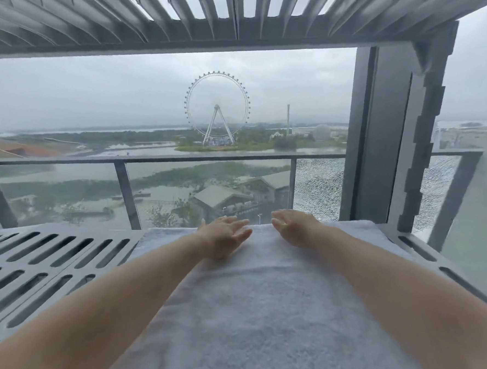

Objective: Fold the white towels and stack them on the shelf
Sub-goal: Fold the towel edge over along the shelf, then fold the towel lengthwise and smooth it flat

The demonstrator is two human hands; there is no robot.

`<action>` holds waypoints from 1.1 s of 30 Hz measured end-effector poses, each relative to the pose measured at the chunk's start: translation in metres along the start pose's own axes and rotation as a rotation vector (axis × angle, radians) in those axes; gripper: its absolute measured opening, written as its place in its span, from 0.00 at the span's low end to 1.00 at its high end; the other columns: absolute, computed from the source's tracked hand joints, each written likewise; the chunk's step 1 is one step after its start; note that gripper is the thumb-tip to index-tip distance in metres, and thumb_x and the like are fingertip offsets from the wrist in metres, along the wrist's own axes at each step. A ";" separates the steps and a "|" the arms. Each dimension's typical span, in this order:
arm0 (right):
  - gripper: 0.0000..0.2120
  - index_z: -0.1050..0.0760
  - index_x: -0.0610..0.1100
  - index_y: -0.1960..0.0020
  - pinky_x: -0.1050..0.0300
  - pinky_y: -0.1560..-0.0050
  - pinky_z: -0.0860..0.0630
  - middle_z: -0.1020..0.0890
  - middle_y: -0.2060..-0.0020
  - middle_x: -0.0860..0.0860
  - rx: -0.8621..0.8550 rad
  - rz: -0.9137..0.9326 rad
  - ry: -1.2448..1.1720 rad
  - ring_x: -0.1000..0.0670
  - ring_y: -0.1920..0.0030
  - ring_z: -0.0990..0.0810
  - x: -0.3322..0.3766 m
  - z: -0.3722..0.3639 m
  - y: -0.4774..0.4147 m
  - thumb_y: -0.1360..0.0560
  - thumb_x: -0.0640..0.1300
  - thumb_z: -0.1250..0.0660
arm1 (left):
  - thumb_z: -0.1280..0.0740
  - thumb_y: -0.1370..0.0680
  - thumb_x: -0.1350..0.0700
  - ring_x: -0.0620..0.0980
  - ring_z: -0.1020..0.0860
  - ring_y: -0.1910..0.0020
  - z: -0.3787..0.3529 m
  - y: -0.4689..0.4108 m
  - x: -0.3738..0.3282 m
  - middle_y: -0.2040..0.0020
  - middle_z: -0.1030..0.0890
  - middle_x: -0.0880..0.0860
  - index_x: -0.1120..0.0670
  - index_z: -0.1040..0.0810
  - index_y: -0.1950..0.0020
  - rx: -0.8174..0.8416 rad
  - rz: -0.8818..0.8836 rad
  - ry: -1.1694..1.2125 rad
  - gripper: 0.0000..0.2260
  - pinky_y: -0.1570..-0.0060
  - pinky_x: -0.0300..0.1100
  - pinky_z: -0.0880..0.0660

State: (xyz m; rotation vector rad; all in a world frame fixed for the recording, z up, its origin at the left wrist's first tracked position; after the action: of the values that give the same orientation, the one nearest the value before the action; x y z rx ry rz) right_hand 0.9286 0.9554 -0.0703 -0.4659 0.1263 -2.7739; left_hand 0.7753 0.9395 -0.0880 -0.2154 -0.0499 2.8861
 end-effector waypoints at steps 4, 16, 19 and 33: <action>0.24 0.42 0.48 0.27 0.44 0.27 0.48 0.36 0.28 0.49 -0.016 -0.042 -0.019 0.47 0.28 0.39 -0.014 -0.010 -0.003 0.21 0.51 0.49 | 0.49 0.21 0.41 0.51 0.43 0.26 -0.002 -0.004 0.016 0.25 0.40 0.49 0.45 0.42 0.26 -0.070 0.051 0.060 0.24 0.29 0.62 0.53; 0.21 0.35 0.44 0.31 0.49 0.32 0.38 0.32 0.31 0.47 -0.113 0.010 -0.038 0.46 0.33 0.33 -0.010 -0.005 0.001 0.23 0.48 0.45 | 0.45 0.21 0.43 0.53 0.42 0.27 0.008 0.010 0.014 0.27 0.38 0.51 0.49 0.42 0.26 -0.199 0.042 -0.002 0.24 0.29 0.60 0.50; 0.16 0.29 0.44 0.39 0.50 0.40 0.31 0.25 0.40 0.47 -0.197 0.062 0.003 0.47 0.42 0.27 -0.001 0.005 0.004 0.24 0.45 0.44 | 0.45 0.21 0.48 0.54 0.40 0.29 0.013 0.012 0.009 0.31 0.35 0.53 0.50 0.40 0.28 -0.227 0.025 -0.015 0.22 0.30 0.63 0.52; 0.08 0.27 0.39 0.49 0.53 0.54 0.26 0.27 0.51 0.45 -0.368 0.339 0.224 0.46 0.49 0.27 0.027 0.032 0.036 0.26 0.40 0.40 | 0.39 0.23 0.53 0.52 0.25 0.50 0.047 0.037 0.000 0.48 0.27 0.51 0.53 0.28 0.46 -0.397 -0.131 -0.256 0.08 0.58 0.43 0.29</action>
State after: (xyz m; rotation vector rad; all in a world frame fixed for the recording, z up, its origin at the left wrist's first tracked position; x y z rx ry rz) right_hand 0.9262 0.9117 -0.0375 -0.1913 0.7078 -2.4578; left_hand 0.7592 0.9031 -0.0434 0.0870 -0.6583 2.7259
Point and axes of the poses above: each hand's wrist, its own y-axis away from the middle knuckle, its own z-axis out of the back of the hand, x = y × z, the point moved 9 cm from there along -y, towards the middle knuckle
